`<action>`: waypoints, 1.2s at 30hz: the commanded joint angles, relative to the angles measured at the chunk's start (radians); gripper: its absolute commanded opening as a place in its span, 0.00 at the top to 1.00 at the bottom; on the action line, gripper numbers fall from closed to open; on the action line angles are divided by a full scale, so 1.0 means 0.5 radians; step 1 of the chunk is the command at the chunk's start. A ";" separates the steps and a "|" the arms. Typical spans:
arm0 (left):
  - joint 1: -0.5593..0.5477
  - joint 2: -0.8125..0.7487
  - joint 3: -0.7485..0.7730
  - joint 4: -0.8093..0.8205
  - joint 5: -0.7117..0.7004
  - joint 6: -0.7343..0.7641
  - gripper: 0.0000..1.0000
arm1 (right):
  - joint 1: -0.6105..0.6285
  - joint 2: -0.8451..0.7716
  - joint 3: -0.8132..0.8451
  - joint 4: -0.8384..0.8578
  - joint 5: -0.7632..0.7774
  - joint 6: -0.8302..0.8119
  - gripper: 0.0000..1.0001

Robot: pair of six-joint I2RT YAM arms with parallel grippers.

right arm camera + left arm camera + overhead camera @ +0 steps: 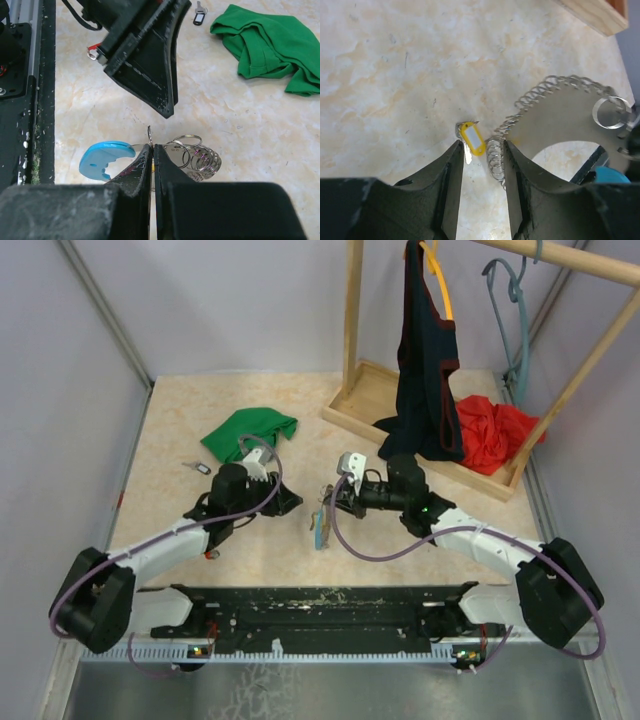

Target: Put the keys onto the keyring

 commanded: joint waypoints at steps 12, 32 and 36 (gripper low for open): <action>-0.004 -0.521 -0.387 1.042 0.514 0.693 0.54 | 0.076 0.009 0.227 0.029 -0.080 0.110 1.00; -0.004 -0.311 -0.345 1.325 1.209 0.944 0.62 | 0.082 0.022 0.232 0.050 -0.214 0.115 1.00; -0.005 -0.289 -0.333 1.328 1.207 0.941 0.62 | 0.087 0.036 0.229 0.059 -0.251 0.114 1.00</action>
